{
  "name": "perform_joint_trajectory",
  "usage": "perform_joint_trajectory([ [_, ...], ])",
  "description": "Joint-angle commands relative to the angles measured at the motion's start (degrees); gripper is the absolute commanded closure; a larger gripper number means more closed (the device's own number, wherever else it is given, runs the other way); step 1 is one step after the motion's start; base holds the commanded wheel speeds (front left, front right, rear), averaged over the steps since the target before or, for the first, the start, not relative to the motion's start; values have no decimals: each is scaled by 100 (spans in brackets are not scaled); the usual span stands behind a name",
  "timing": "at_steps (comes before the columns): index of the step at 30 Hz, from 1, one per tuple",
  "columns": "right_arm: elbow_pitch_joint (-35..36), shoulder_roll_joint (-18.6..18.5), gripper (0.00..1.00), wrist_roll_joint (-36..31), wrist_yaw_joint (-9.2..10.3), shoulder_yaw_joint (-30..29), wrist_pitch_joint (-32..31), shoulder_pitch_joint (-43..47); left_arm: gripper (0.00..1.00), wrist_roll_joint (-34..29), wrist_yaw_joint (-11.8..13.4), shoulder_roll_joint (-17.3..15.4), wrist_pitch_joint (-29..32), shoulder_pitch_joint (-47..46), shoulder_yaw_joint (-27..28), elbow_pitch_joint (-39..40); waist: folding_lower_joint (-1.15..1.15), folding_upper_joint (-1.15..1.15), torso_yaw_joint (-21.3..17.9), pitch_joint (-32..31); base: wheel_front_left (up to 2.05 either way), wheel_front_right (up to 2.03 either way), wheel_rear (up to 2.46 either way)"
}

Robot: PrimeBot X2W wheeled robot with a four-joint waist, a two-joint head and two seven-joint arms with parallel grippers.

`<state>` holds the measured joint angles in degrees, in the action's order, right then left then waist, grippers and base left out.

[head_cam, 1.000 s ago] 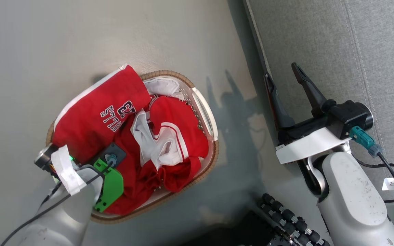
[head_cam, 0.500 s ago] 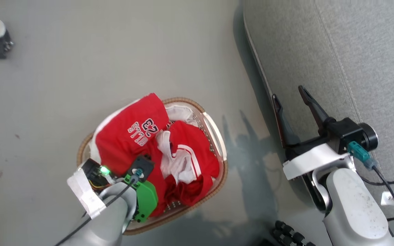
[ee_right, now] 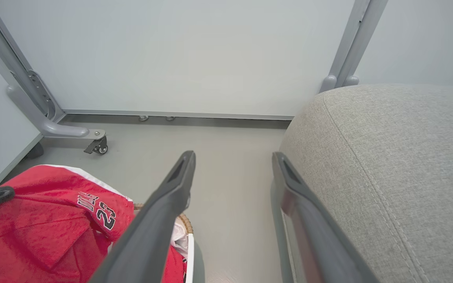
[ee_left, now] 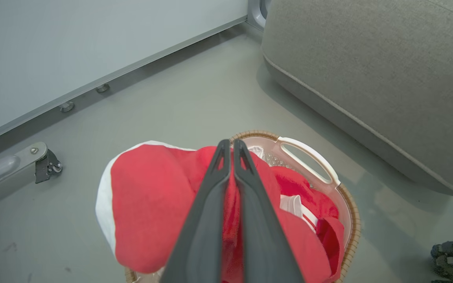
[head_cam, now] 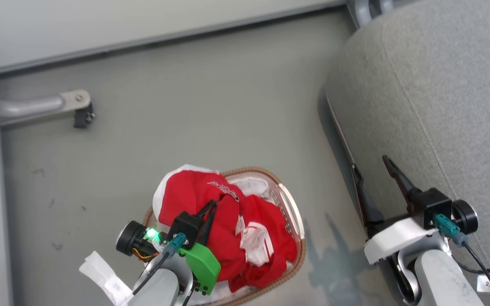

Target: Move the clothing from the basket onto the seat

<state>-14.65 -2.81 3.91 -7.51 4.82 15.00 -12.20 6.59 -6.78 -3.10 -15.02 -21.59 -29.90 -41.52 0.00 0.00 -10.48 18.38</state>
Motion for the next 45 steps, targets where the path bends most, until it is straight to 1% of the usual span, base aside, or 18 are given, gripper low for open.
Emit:
perform_joint_trajectory([
  [1,-23,-22,0,-60,4,-9,27,142,100,51,18,5,-22,146,43,163,0,0,409,-690,0,0,0],
  [7,-82,-22,0,-60,4,-50,27,426,100,292,24,17,-23,436,192,1001,0,0,528,-1129,0,0,0],
  [12,-157,-20,0,-148,4,45,27,682,100,646,134,14,-23,519,145,1659,0,0,594,-1448,0,0,0],
  [16,-247,-22,0,-176,4,121,27,873,100,853,229,13,-23,493,114,2054,0,0,600,-1664,0,0,0],
  [23,-377,-55,0,-174,4,373,27,1007,100,1082,369,14,-20,318,159,2538,0,0,590,-1801,0,0,0],
  [26,-421,-178,0,-252,4,764,27,1014,100,1129,396,14,-15,297,137,2621,0,0,596,-1829,0,0,0],
  [30,-440,-482,0,-424,5,1588,27,804,100,1178,404,14,-15,299,96,2695,0,0,606,-1845,0,0,0],
  [32,-436,-548,0,-404,5,1907,27,651,100,1204,410,14,-15,298,68,2716,0,0,613,-1847,0,0,0],
  [38,-288,-565,0,-238,5,2289,27,236,100,1251,423,14,-15,289,-30,2709,0,0,670,-1843,0,0,0],
  [41,-303,-551,0,-232,5,2500,27,6,100,1269,420,14,-15,269,-72,2678,0,0,718,-1840,0,0,0],
  [45,-388,-483,0,-272,5,2622,27,-217,100,1298,402,14,-15,234,-152,2664,0,0,792,-1839,0,0,0],
])
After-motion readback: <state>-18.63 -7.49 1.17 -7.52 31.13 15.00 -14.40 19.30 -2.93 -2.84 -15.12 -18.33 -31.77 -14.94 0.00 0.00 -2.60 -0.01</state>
